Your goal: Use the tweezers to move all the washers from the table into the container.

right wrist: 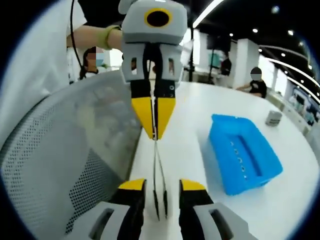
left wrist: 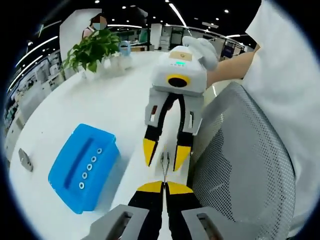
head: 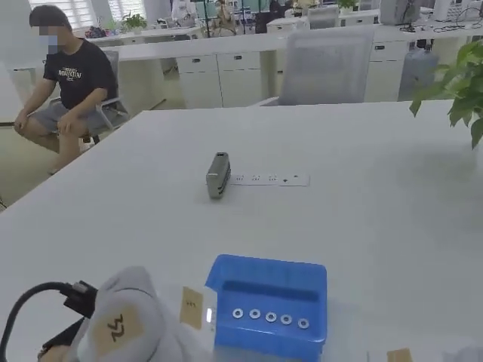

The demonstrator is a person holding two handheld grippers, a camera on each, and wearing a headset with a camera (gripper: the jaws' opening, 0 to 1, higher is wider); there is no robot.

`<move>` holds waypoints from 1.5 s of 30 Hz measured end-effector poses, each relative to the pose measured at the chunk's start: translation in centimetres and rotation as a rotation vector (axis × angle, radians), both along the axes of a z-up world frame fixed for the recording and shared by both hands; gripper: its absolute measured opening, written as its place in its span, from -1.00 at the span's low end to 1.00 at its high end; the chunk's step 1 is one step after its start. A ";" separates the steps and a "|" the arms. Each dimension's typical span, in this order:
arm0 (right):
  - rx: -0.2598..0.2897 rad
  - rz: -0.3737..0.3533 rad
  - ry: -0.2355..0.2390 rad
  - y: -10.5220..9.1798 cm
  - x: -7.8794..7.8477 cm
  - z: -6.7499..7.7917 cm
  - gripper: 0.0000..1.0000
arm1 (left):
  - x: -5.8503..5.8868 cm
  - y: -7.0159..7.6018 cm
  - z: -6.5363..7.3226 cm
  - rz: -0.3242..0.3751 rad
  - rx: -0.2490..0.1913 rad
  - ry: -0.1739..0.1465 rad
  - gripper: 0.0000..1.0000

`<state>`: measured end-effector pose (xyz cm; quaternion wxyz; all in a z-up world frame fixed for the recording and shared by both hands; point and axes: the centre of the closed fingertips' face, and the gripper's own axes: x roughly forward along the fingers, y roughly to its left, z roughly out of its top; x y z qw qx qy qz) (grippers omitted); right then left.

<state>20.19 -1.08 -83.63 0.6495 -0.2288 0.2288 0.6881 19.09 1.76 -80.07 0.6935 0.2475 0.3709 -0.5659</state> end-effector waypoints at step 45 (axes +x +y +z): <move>0.395 -0.878 -0.077 -9.0 3.0 10.5 0.49 | 1.7 6.9 -6.0 -0.111 0.242 -0.002 -0.84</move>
